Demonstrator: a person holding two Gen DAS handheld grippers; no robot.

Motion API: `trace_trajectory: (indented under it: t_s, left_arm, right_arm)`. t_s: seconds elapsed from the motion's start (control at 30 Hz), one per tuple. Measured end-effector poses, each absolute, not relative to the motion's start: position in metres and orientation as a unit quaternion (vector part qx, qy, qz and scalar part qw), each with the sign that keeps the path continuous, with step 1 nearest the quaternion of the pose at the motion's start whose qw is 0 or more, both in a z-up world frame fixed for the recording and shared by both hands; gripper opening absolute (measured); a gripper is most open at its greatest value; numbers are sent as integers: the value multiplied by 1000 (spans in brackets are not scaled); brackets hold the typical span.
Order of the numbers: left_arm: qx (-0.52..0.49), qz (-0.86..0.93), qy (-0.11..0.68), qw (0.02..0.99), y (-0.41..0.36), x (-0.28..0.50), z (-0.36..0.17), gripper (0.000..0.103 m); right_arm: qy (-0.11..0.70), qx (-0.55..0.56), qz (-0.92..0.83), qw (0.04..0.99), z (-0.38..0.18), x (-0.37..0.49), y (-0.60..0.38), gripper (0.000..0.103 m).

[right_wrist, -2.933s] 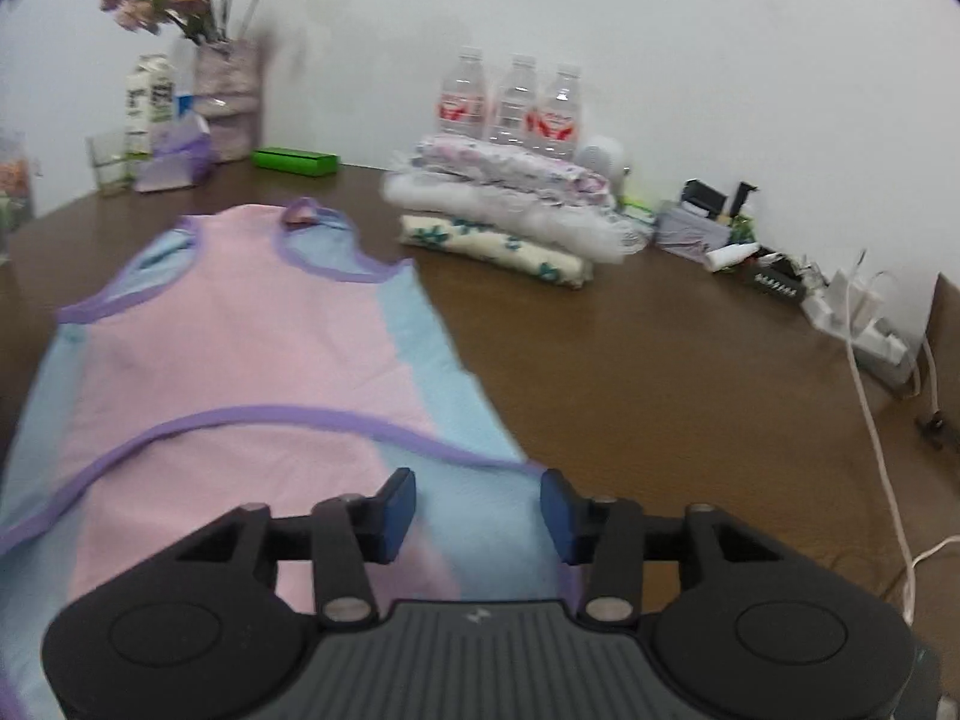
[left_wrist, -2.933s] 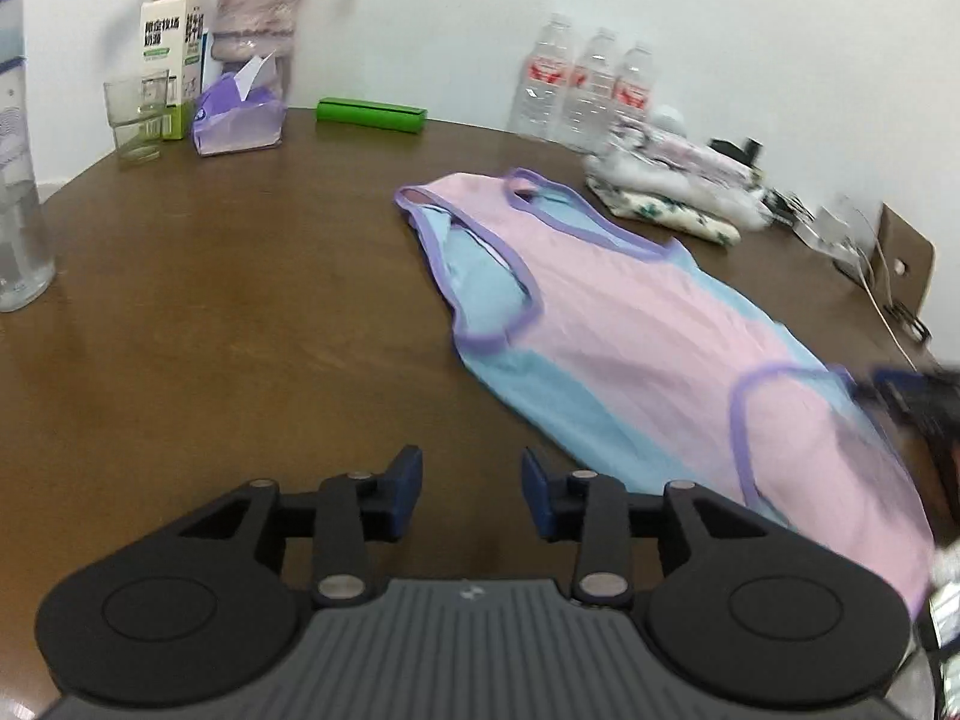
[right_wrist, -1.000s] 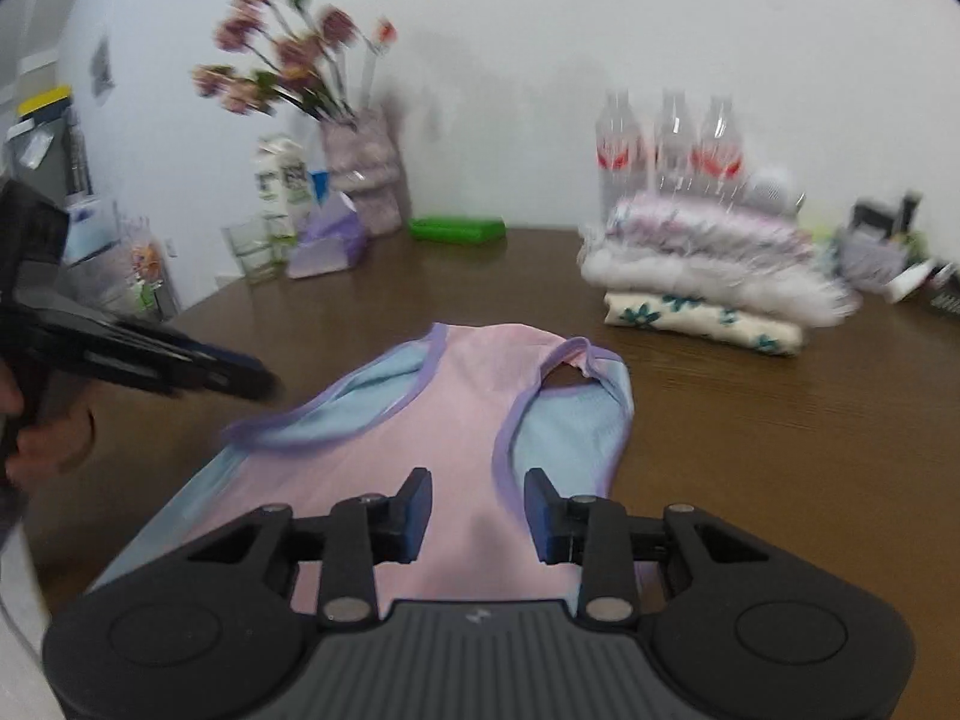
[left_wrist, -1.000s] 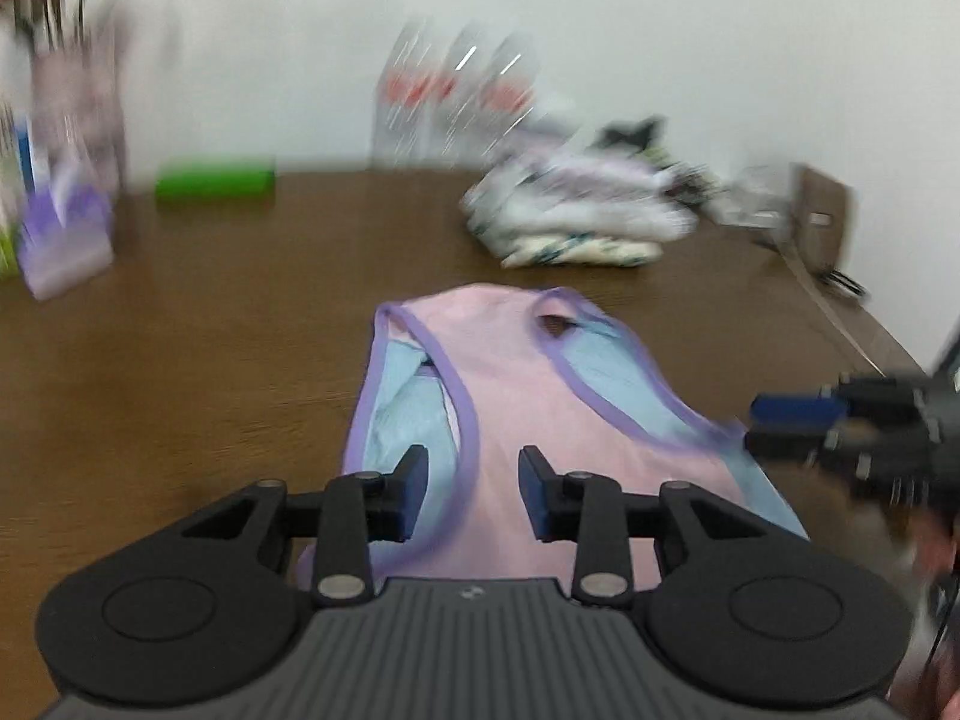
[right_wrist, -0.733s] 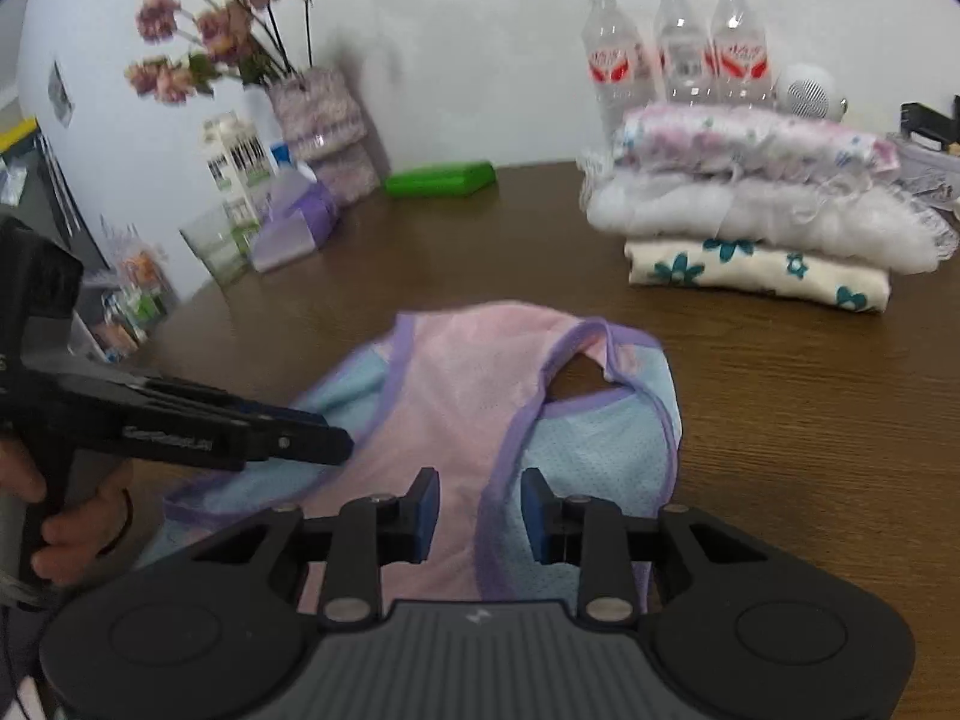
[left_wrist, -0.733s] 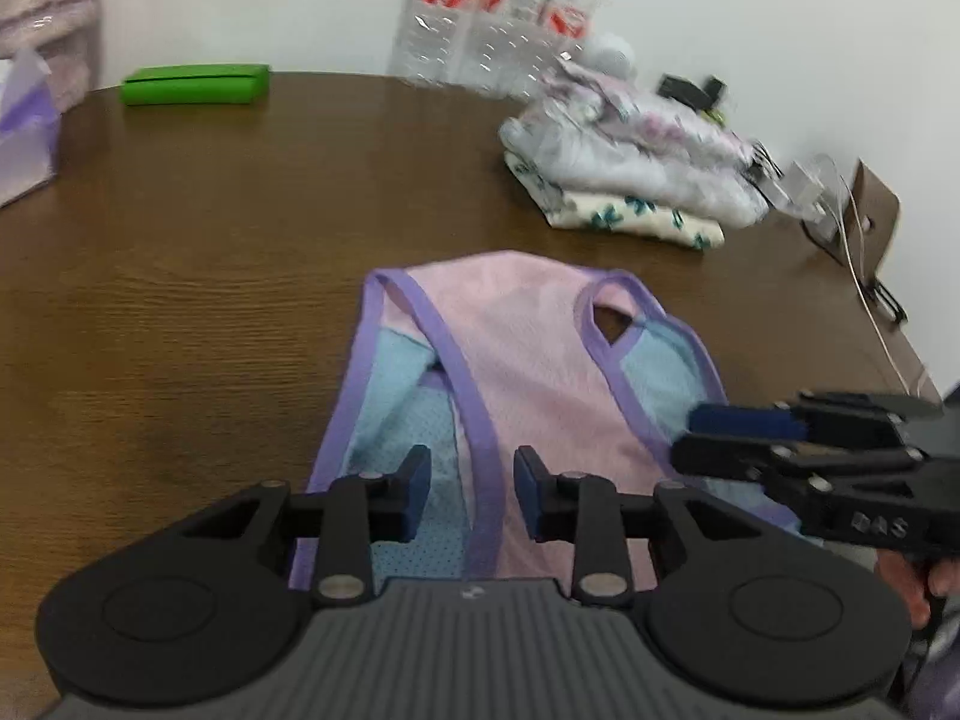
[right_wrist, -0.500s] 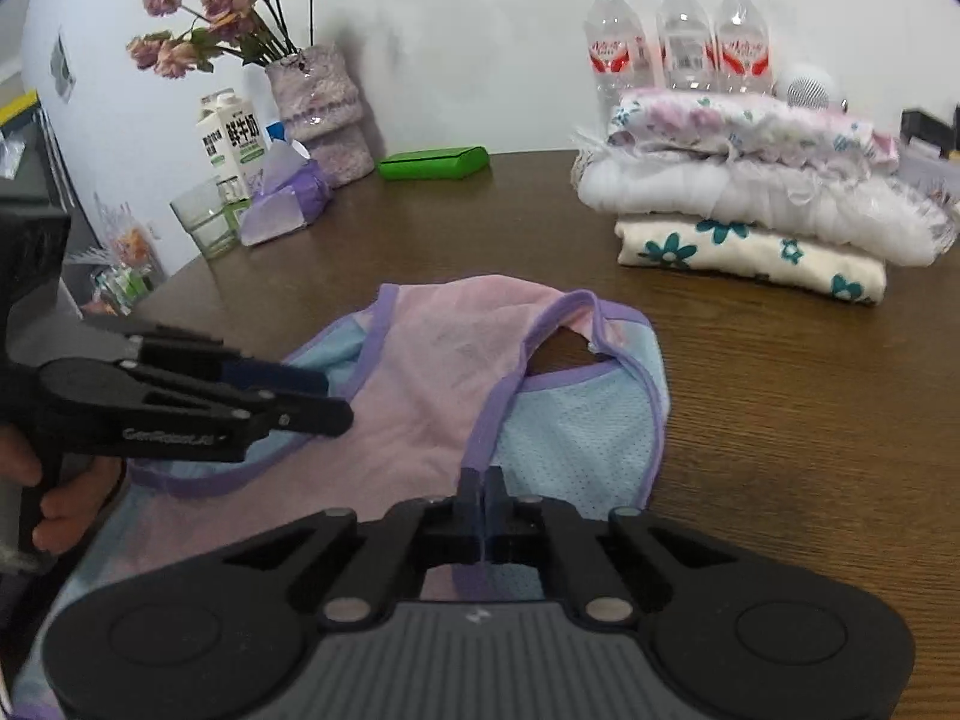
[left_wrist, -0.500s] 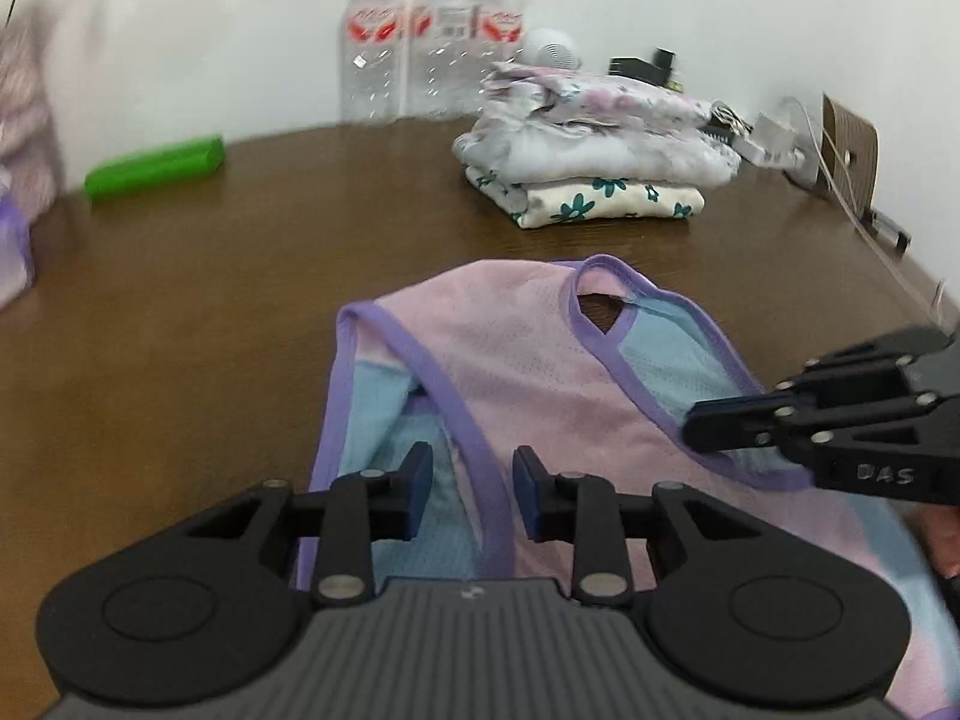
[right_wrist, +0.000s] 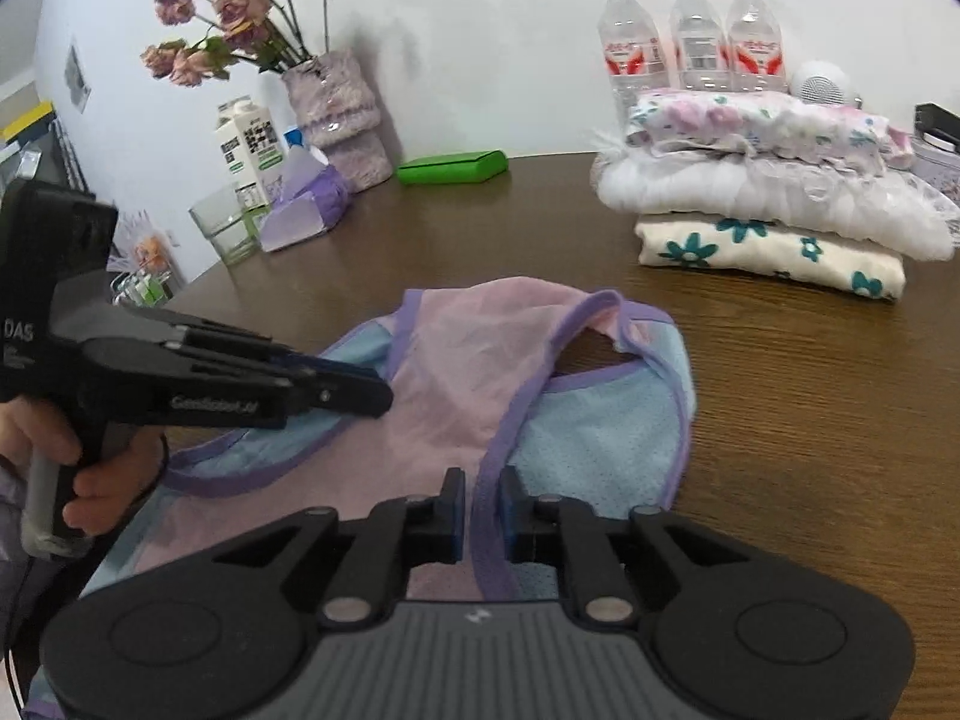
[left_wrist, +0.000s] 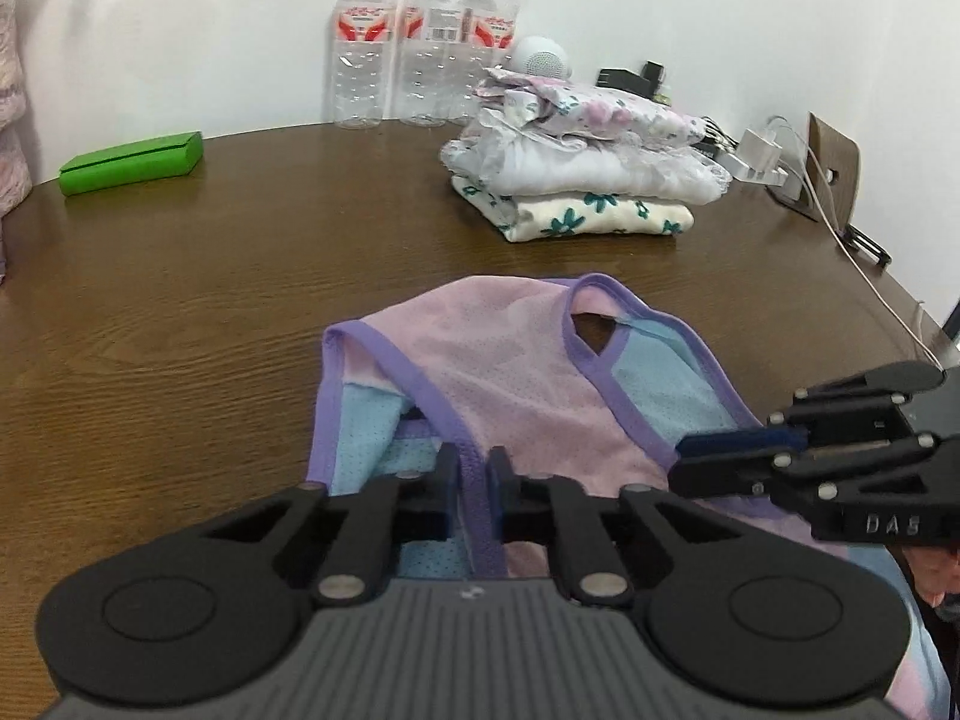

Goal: Fold clothes

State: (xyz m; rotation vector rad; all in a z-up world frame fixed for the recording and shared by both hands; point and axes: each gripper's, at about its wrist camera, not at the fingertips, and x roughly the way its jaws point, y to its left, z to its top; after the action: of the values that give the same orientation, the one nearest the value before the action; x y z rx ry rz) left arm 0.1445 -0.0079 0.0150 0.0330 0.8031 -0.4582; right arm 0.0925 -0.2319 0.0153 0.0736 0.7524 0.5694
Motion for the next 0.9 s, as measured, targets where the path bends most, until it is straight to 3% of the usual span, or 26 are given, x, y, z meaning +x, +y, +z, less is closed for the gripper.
trace_trajectory:
  t_s: [0.3,0.43,0.5,0.57,0.63,0.83,0.87,0.9]
  left_arm:
    - [-7,-278,371,886,14,104,54,4]
    - [-5,-295,404,866,21,57,49,5]
    - [-9,-297,410,862,24,45,42,11]
    - [-18,-290,415,862,27,39,34,29]
    - [-27,-280,420,863,31,34,27,33]
    - [-34,-252,416,873,21,33,32,26]
    - [-41,-248,421,872,19,34,32,24]
    - [-42,-244,424,871,17,33,31,21]
  right_arm:
    - [328,47,324,886,54,51,-247,0]
    - [349,23,351,868,53,14,-254,0]
    - [362,13,361,859,45,2,-255,5]
    - [363,20,360,859,41,1,-254,16]
    - [359,29,357,862,40,2,-252,25]
    - [382,51,325,864,25,21,-232,23]
    - [385,52,325,862,22,21,-230,20]
    - [385,52,326,862,20,20,-229,5]
